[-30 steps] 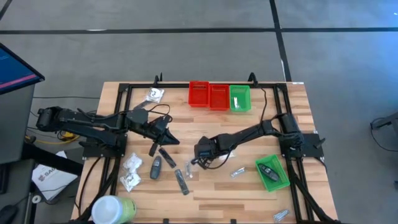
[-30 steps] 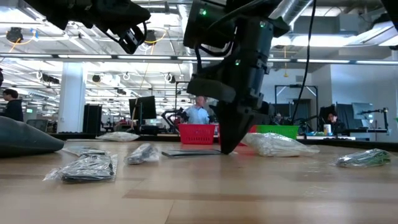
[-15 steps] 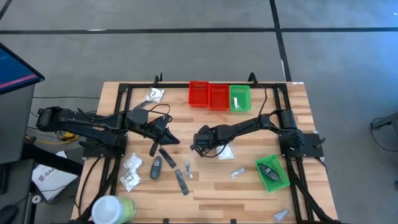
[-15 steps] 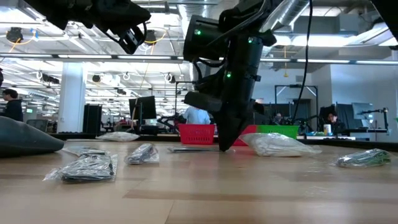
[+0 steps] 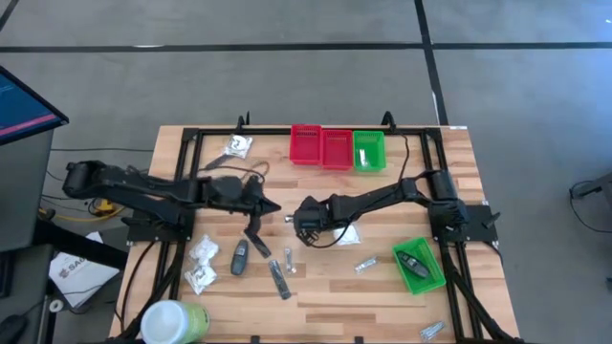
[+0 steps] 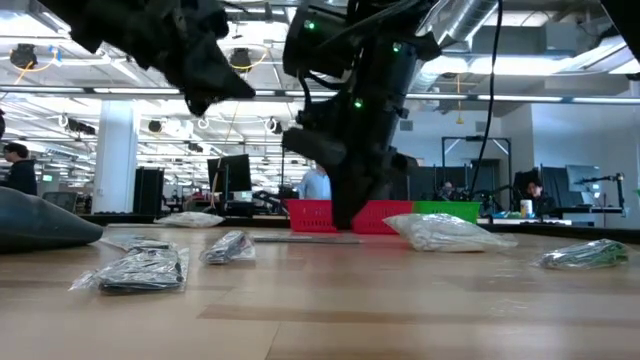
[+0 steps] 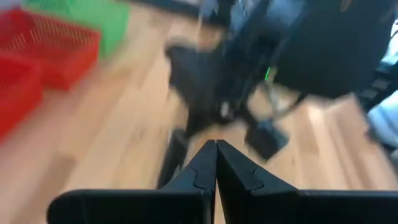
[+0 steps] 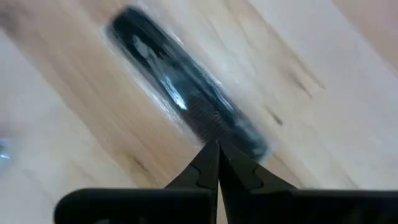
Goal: Pick & Place Travel size toiletries
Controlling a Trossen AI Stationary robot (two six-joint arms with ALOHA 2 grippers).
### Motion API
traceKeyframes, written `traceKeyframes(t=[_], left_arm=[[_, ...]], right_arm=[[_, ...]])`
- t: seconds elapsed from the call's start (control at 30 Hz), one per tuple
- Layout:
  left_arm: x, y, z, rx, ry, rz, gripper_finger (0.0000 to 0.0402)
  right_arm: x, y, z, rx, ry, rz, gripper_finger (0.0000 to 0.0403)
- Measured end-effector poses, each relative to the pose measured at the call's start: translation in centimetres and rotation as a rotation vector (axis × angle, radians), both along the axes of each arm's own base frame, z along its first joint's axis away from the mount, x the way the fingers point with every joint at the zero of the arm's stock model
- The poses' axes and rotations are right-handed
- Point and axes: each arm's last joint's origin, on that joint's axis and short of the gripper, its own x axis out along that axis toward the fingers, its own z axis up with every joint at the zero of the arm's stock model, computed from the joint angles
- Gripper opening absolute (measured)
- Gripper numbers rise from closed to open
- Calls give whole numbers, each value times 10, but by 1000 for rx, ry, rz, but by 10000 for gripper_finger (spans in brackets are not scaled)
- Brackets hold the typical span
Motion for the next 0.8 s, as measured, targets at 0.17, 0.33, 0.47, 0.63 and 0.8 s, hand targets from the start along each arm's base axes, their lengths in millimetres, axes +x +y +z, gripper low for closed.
traceKeyframes(t=[0.17,0.33,0.47,0.63,0.8], left_arm=[[19,-4,-35,23,122,16,3],[34,-4,-56,46,175,9,3],[41,1,-60,47,189,26,3],[44,3,-63,49,195,33,3],[45,4,-65,57,193,19,3]], right_arm=[[1,7,6,-38,-18,66,0],[-3,24,21,-131,-93,175,0],[-13,32,41,-132,-279,290,0],[-40,32,53,-120,-522,378,0],[-70,25,55,-167,-710,431,0]])
